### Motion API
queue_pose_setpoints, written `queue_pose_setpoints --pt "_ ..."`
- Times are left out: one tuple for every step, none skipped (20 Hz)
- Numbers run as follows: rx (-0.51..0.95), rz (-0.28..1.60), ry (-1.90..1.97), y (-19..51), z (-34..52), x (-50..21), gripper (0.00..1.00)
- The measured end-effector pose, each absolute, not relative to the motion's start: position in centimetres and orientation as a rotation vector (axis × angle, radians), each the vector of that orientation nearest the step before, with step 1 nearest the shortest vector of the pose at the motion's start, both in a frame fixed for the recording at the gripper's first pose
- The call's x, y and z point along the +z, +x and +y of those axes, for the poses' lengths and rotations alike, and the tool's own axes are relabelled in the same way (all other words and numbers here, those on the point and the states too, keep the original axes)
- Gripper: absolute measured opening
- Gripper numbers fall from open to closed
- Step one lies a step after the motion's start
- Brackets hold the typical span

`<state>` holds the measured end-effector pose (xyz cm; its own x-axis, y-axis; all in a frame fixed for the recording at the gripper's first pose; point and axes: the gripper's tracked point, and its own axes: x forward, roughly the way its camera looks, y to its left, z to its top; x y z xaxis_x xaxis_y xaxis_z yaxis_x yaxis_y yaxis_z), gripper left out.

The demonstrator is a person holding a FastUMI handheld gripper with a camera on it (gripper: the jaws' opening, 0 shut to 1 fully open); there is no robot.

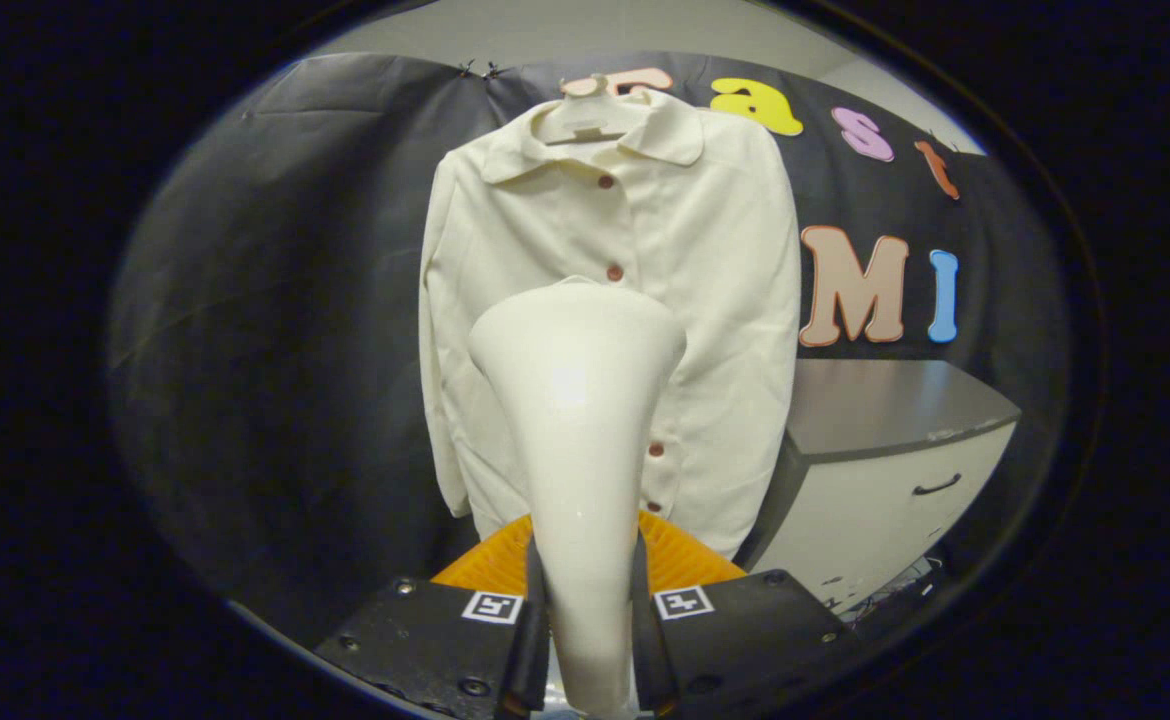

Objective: Iron the clothes twice with a garment steamer, once on the left side and once on the right side.

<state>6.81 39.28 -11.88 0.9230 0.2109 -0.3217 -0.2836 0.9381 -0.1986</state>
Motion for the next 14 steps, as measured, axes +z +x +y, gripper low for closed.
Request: queue_pose_setpoints --pt "0.254 0.281 -0.237 7.1 39.0 -10.2 0.34" --pt "0.249 0.263 -0.227 7.5 38.7 -8.7 0.33" --pt "0.245 0.244 -0.215 8.0 38.4 -7.2 0.33" --pt "0.241 0.218 -0.202 8.5 38.1 -5.8 0.33" --pt "0.234 0.195 -0.189 9.2 37.8 -4.4 0.33" --pt "0.225 0.179 -0.179 10.2 37.6 -3.5 0.33" --pt "0.218 0.172 -0.174 11.0 37.3 -2.7 0.33" --pt "0.209 0.170 -0.167 12.0 37.2 -2.1 0.33" --pt "0.202 0.169 -0.160 12.9 37.0 -1.5 0.33" --pt "0.195 0.159 -0.151 13.8 36.9 -0.8 0.33" --pt "0.186 0.158 -0.148 14.6 36.8 -0.4 0.33" --pt "0.178 0.152 -0.141 15.5 36.7 0.1 0.33" --pt "0.168 0.151 -0.137 16.3 36.6 0.6 0.33" --pt "0.159 0.150 -0.130 17.2 36.5 1.0 0.33"
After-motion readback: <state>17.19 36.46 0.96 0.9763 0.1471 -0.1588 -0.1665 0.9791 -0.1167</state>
